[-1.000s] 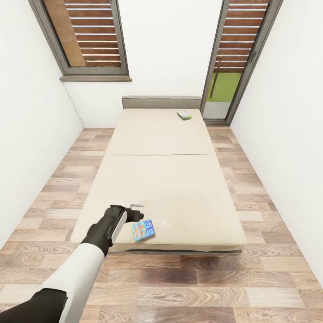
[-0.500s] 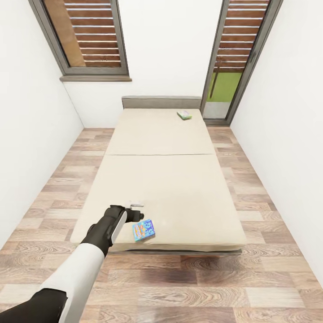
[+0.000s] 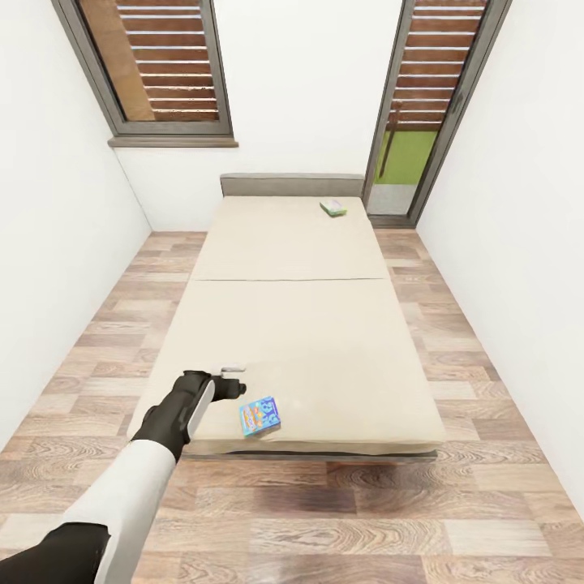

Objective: Put all the toys in the child's room - the three board games (two on the bed and one on the table), the two jigsaw puzzles on the table, and the tennis ball on the table - inside the toy box on the table in the child's room.

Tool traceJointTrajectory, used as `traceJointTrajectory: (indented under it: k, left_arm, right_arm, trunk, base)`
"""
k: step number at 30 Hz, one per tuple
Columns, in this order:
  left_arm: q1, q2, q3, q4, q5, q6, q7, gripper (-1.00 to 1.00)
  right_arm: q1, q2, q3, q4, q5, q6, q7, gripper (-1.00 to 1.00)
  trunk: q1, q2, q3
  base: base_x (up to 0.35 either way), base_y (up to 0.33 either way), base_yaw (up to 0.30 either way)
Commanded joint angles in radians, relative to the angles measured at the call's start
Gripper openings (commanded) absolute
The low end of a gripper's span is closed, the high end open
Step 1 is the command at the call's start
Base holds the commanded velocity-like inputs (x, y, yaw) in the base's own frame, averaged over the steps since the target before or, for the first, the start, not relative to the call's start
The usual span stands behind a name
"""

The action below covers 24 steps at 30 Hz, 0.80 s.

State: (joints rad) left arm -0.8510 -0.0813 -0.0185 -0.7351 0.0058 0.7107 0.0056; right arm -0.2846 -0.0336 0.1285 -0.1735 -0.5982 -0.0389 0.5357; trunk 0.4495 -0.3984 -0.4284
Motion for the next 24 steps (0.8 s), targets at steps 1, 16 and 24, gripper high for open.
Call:
traceJointTrajectory:
  k: [1, 16, 24]
  left_arm:
    - [0.0, 0.0, 0.001, -0.001, 0.0, 0.005, 0.001, 1.0]
    - [0.004, -0.008, -0.001, 0.0, 0.0, 0.002, -0.004, 1.0]
    - [0.008, -0.029, -0.001, 0.0, 0.0, 0.001, -0.003, 1.0]
  right_arm:
    - [-0.001, -0.002, 0.008, 0.001, -0.008, -0.004, 0.031, 1.0]
    - [0.003, -0.041, 0.006, 0.003, -0.056, -0.006, 0.275, 1.0]
    - [0.011, -0.043, 0.007, 0.002, -0.066, -0.015, 0.281, 1.0]
  trunk:
    - [0.001, -0.002, -0.001]
    - [0.001, -0.002, -0.001]
    - [0.001, -0.002, -0.001]
  base:
    - [0.0, 0.0, 0.0]
    - [0.0, 0.0, 0.0]
    - [0.028, 0.048, 0.0]
